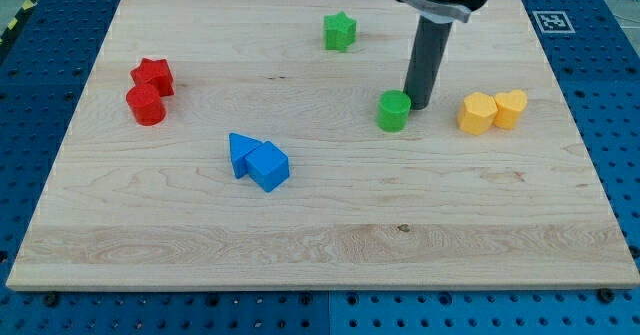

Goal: Move green circle at bottom center

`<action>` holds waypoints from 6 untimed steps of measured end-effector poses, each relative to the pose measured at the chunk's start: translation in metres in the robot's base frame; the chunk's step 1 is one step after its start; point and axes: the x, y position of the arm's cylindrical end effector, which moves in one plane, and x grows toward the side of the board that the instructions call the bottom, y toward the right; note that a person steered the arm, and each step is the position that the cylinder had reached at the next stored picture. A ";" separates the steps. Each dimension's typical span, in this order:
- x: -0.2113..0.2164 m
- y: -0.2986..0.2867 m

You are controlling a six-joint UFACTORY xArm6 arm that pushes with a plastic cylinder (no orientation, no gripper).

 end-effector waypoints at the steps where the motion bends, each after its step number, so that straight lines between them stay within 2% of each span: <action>1: 0.000 -0.003; 3: 0.018 -0.031; 4: 0.012 -0.037; 6: 0.047 -0.038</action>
